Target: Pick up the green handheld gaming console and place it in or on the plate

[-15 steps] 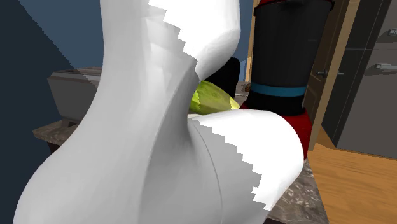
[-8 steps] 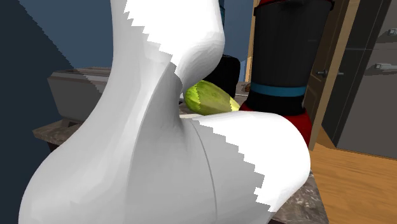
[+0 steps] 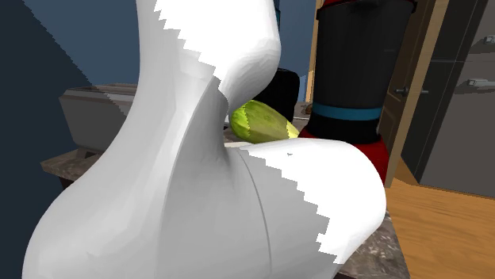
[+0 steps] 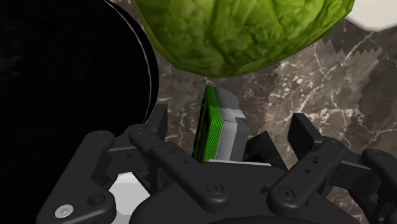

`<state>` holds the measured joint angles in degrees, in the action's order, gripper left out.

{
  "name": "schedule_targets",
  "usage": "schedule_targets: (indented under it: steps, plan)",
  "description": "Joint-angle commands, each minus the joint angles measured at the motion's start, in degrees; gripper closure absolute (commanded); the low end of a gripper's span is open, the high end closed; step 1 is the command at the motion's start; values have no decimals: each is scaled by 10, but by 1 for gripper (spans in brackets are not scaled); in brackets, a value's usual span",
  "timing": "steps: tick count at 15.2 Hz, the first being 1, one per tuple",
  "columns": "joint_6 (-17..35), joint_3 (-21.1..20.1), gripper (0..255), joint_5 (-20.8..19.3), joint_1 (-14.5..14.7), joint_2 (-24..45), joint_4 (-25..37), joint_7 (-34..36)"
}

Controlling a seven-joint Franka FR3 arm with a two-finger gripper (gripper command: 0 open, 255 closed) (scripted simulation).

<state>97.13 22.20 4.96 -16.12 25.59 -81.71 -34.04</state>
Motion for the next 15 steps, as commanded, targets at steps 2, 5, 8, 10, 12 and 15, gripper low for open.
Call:
schedule_targets:
  steps: [2,5,8,10,12,15]
  plan:
    - [0,2,0,-1,-2,2,-3,0]
    - [0,1,0,-1,-2,2,-3,0]
    - [1,1,255,-1,-1,3,-3,2]
    - [1,1,255,-1,-1,3,-3,2]
    - [1,1,255,0,-2,3,-2,2]
    - [0,1,255,-1,-2,2,-3,0]
